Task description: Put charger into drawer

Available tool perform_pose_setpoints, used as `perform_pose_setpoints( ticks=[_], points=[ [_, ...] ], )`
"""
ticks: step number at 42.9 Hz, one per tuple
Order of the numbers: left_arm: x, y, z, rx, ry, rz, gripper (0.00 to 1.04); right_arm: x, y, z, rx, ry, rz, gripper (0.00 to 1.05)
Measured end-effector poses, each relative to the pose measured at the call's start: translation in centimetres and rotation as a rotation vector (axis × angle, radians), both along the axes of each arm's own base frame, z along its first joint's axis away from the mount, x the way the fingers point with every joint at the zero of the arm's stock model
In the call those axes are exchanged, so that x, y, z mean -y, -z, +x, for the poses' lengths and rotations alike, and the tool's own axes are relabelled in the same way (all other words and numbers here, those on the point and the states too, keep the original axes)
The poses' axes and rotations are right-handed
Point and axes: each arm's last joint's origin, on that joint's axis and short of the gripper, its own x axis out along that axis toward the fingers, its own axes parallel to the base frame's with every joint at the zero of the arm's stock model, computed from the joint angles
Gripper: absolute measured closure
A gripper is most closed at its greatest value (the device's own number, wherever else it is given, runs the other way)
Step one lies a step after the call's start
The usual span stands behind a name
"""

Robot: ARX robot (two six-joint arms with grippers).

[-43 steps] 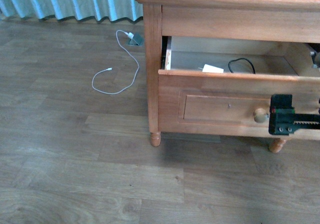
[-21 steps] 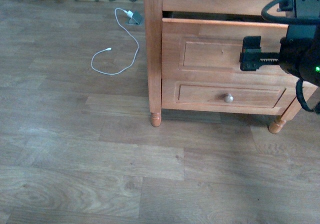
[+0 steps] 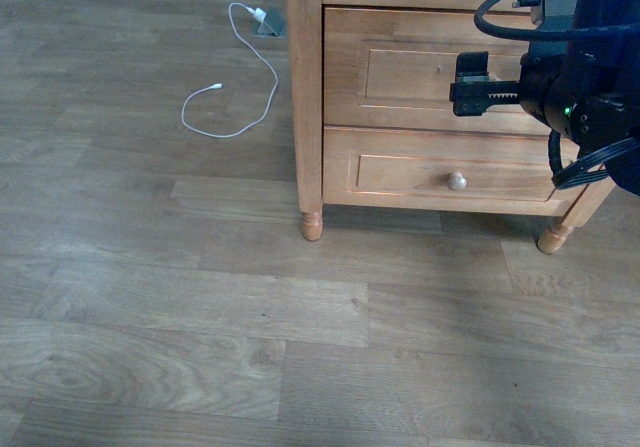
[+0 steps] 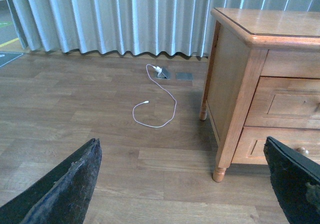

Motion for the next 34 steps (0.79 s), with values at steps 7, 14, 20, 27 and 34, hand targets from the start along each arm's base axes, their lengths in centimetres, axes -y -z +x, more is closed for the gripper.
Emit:
perform_pose_setpoints(
  ticks=[7, 14, 20, 27, 34],
  points=[
    [0.0, 0.0, 0.0, 0.000, 0.000, 0.000, 0.06, 0.1, 0.0, 0.0, -0.001, 0.002, -0.003, 0.08],
    [0.0, 0.0, 0.0, 0.000, 0.000, 0.000, 0.06, 0.6, -0.5, -0.6, 0.014, 0.013, 0.000, 0.08],
    [0.0, 0.0, 0.0, 0.000, 0.000, 0.000, 0.06, 1.8, -3.9, -3.0, 0.068, 0.008, 0.027, 0.08],
    [0.0, 0.0, 0.0, 0.000, 0.000, 0.000, 0.06, 2.2, -7.4, -7.7, 0.077, -0.051, 0.074, 0.08],
    [0.0, 0.0, 0.0, 0.000, 0.000, 0.000, 0.06, 3.3, -11.5, -14.9, 0.064, -0.110, 0.143, 0.08]
  ],
)
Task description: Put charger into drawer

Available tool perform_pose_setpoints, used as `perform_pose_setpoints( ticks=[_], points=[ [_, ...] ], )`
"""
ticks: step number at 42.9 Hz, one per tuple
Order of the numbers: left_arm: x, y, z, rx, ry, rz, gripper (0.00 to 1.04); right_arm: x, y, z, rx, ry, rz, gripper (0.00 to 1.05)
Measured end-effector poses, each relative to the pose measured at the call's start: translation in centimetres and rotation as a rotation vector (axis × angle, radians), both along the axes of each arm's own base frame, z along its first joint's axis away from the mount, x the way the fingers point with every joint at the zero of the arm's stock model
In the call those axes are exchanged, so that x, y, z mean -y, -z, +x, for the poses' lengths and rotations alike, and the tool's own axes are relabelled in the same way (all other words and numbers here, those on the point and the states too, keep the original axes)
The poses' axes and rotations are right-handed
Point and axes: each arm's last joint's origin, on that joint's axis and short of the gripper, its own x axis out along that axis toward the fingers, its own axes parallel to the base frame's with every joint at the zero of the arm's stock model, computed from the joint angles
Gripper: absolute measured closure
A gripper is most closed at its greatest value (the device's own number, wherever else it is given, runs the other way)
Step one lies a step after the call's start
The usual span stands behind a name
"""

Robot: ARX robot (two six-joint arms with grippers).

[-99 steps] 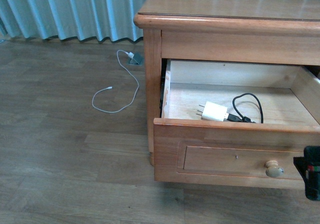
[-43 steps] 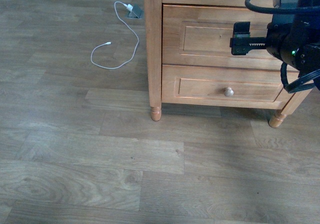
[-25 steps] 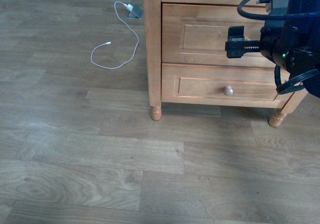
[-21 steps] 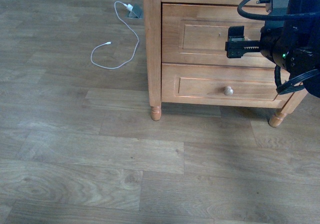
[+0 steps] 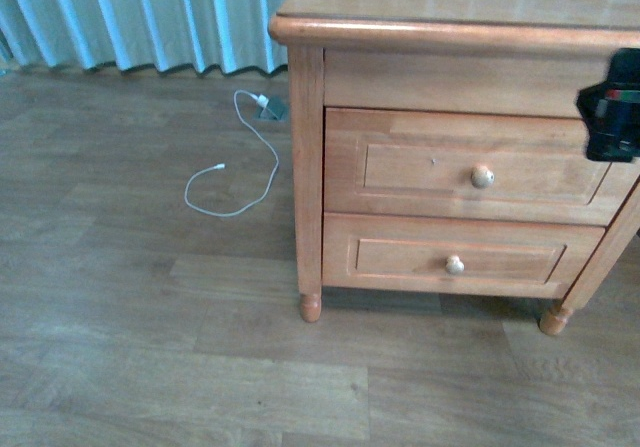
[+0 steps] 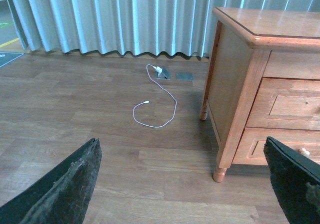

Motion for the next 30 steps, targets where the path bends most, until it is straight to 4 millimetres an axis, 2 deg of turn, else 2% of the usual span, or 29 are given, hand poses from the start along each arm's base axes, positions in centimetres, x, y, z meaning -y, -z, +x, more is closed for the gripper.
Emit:
perform_pose_setpoints(
  ticks=[9, 14, 17, 23, 26, 30],
  points=[
    [0.0, 0.0, 0.0, 0.000, 0.000, 0.000, 0.06, 2.1, -3.1, -9.6, -0.008, -0.027, 0.105, 0.08],
    [0.0, 0.0, 0.0, 0.000, 0.000, 0.000, 0.06, 3.1, -3.7, -14.4, 0.007, -0.028, 0.141, 0.08],
    [0.0, 0.0, 0.0, 0.000, 0.000, 0.000, 0.06, 3.2, -4.0, -15.1, 0.044, -0.018, 0.140, 0.08],
    [0.0, 0.0, 0.0, 0.000, 0.000, 0.000, 0.06, 3.2, -3.9, -15.1, 0.042, -0.015, 0.141, 0.08],
    [0.0, 0.0, 0.0, 0.000, 0.000, 0.000, 0.06, 2.9, -3.5, -15.4, 0.179, 0.060, 0.040, 0.22],
    [0.0, 0.0, 0.0, 0.000, 0.000, 0.000, 0.06, 2.7, -3.0, -15.8, 0.227, 0.058, -0.011, 0.38]
  ],
)
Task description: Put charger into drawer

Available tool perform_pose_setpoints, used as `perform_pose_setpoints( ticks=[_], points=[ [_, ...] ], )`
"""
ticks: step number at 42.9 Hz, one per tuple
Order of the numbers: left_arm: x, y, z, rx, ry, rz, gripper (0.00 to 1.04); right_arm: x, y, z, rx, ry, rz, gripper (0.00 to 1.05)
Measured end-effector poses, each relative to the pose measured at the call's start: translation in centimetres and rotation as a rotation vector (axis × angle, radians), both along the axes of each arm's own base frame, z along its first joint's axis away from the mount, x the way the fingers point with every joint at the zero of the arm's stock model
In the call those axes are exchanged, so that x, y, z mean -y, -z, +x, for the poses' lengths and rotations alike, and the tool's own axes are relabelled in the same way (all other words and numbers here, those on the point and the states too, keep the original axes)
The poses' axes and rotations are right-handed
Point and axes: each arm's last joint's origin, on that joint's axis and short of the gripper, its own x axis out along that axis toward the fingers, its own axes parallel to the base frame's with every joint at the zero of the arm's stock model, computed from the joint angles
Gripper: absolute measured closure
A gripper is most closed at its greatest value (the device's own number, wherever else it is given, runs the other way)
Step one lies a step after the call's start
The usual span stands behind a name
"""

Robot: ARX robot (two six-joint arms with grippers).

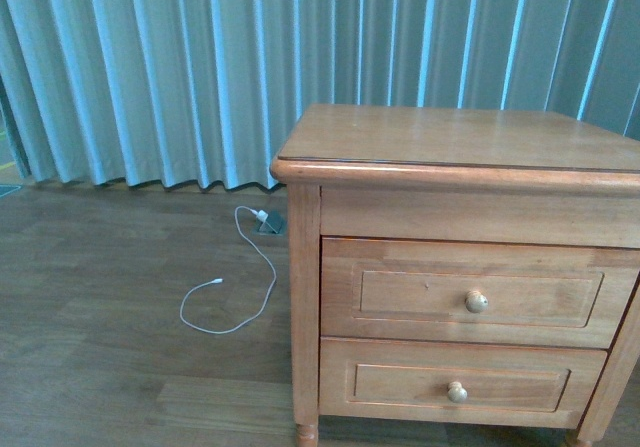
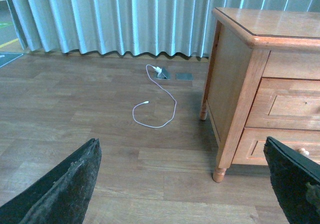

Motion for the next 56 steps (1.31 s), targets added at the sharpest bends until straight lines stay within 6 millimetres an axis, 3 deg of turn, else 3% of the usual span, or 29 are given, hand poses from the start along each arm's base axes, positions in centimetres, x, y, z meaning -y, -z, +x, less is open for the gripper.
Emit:
perform_pose_setpoints(
  ticks=[7, 15, 31, 56],
  points=[
    [0.0, 0.0, 0.0, 0.000, 0.000, 0.000, 0.06, 0.0, 1.5, -0.7, -0.006, 0.003, -0.032, 0.76],
    [0.0, 0.0, 0.0, 0.000, 0.000, 0.000, 0.06, 0.0, 1.9, -1.2, 0.002, 0.003, -0.041, 1.04],
    [0.0, 0.0, 0.0, 0.000, 0.000, 0.000, 0.06, 0.0, 3.6, -2.1, 0.005, 0.003, -0.039, 1.03],
    [0.0, 0.0, 0.0, 0.000, 0.000, 0.000, 0.06, 0.0, 3.8, -3.5, 0.005, 0.002, -0.040, 1.03]
  ],
)
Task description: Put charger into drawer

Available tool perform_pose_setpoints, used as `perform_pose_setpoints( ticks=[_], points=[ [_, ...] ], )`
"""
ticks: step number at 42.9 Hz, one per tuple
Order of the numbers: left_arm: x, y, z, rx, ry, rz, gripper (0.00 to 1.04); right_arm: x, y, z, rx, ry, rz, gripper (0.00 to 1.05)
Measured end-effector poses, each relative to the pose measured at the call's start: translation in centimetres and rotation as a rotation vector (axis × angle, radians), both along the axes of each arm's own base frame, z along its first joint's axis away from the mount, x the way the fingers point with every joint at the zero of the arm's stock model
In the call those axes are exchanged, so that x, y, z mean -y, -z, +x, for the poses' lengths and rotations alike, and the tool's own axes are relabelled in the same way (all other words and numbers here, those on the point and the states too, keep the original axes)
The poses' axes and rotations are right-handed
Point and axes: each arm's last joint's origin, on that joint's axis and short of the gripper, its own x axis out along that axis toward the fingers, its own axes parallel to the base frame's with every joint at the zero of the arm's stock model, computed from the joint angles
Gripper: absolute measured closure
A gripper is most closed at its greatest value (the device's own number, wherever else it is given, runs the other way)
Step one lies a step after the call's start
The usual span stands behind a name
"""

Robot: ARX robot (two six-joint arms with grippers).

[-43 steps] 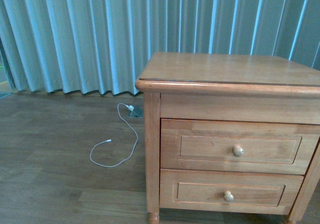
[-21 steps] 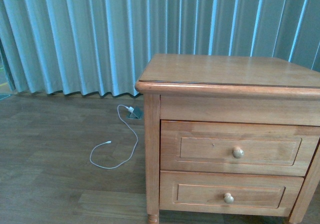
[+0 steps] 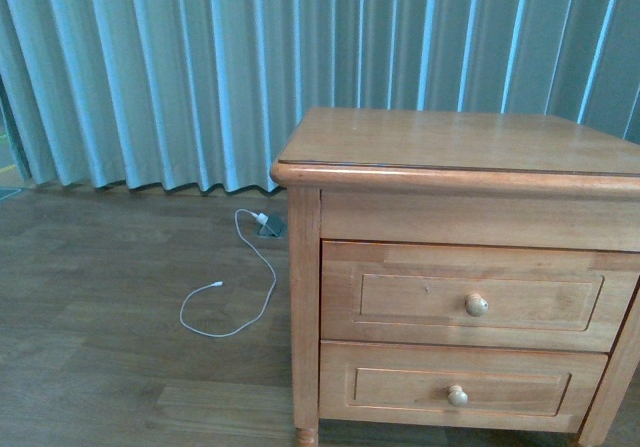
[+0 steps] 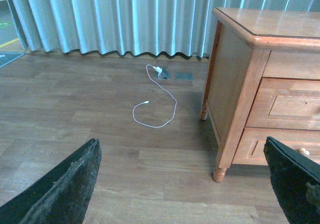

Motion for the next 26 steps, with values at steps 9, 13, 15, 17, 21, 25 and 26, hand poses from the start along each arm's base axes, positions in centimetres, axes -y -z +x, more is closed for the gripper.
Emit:
perform_pose_setpoints(
  ticks=[9, 13, 15, 17, 21, 25, 26],
  points=[
    [0.00, 0.00, 0.00, 0.000, 0.000, 0.000, 0.06, 0.00, 0.00, 0.00, 0.000, 0.000, 0.000, 1.03],
    [0.00, 0.00, 0.00, 0.000, 0.000, 0.000, 0.06, 0.00, 0.00, 0.00, 0.000, 0.000, -0.002, 0.97],
    [0.00, 0.01, 0.00, 0.000, 0.000, 0.000, 0.06, 0.00, 0.00, 0.00, 0.000, 0.000, -0.002, 0.90],
    [0.00, 0.01, 0.00, 0.000, 0.000, 0.000, 0.06, 0.00, 0.00, 0.00, 0.000, 0.000, -0.002, 0.79],
    [0.00, 0.00, 0.00, 0.000, 0.000, 0.000, 0.06, 0.00, 0.00, 0.00, 0.000, 0.000, -0.002, 0.65],
    [0.00, 0.00, 0.00, 0.000, 0.000, 0.000, 0.06, 0.00, 0.00, 0.00, 0.000, 0.000, -0.002, 0.44],
    [0.00, 0.00, 0.00, 0.000, 0.000, 0.000, 0.06, 0.00, 0.00, 0.00, 0.000, 0.000, -0.002, 0.38]
  ],
)
